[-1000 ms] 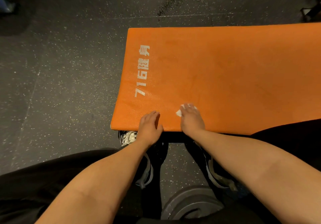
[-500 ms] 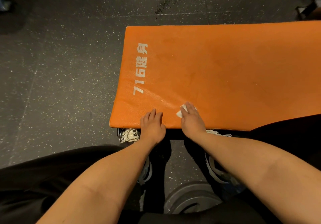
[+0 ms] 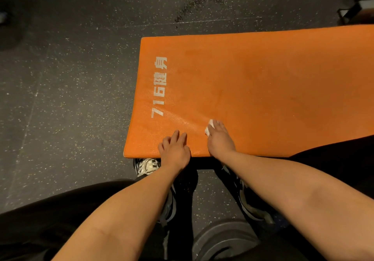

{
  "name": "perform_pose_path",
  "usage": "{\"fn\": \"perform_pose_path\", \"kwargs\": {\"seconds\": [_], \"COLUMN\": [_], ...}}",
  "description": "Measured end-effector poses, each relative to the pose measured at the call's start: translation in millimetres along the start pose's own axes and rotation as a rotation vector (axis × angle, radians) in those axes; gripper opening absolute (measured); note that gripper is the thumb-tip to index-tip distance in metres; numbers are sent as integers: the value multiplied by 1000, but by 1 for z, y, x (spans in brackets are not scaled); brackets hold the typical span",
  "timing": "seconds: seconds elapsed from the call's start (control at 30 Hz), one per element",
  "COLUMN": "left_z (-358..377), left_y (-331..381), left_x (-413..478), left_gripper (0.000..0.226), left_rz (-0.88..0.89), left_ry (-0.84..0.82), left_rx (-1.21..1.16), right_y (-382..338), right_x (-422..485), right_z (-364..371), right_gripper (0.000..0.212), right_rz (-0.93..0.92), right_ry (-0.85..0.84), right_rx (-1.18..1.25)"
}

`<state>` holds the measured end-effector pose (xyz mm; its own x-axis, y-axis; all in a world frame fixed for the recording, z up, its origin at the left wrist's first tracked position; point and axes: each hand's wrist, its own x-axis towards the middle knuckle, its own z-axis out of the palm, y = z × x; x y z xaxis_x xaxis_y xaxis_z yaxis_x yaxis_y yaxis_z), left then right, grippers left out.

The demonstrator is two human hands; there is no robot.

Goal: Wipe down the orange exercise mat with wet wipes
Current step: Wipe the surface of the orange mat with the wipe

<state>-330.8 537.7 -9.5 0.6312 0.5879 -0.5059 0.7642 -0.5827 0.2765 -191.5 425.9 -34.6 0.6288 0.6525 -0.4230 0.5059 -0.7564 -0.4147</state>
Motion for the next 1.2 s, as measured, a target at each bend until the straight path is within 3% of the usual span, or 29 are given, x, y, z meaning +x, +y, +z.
{"fn": "perform_pose_path", "kwargs": {"seconds": [0.07, 0.23, 0.3, 0.47, 0.53, 0.63, 0.73, 0.93, 1.1, 1.2], "left_z": [-2, -5, -7, -12, -15, -17, -10, 1, 2, 3], "left_y": [2, 6, 4, 0, -2, -5, -11, -19, -18, -20], "left_x": [6, 19, 26, 44, 52, 61, 59, 53, 53, 49], "left_gripper": [53, 51, 50, 48, 45, 42, 44, 53, 57, 56], "left_rz": [-24, -65, -80, -82, -57, -36, -52, -31, -86, -33], "left_ry": [13, 56, 63, 68, 88, 133, 184, 212, 272, 260], "left_rx": [9, -2, -1, -7, -10, -2, -66, -130, -284, -258], "right_y": [-14, -41, -33, -19, -25, -52, -59, -43, -70, -52], "right_x": [4, 4, 13, 39, 50, 60, 72, 96, 76, 78], "right_z": [6, 25, 21, 10, 14, 24, 30, 22, 33, 16], "right_gripper": [58, 54, 52, 36, 40, 53, 52, 60, 53, 52], "right_rz": [42, -211, -228, 75, 138, -69, -295, -66, -376, -340], "right_ry": [5, -112, -97, 117, 133, -9, -122, 8, -189, -135], "right_rx": [31, 98, 85, 155, 158, 186, 156, 73, 87, -11]}}
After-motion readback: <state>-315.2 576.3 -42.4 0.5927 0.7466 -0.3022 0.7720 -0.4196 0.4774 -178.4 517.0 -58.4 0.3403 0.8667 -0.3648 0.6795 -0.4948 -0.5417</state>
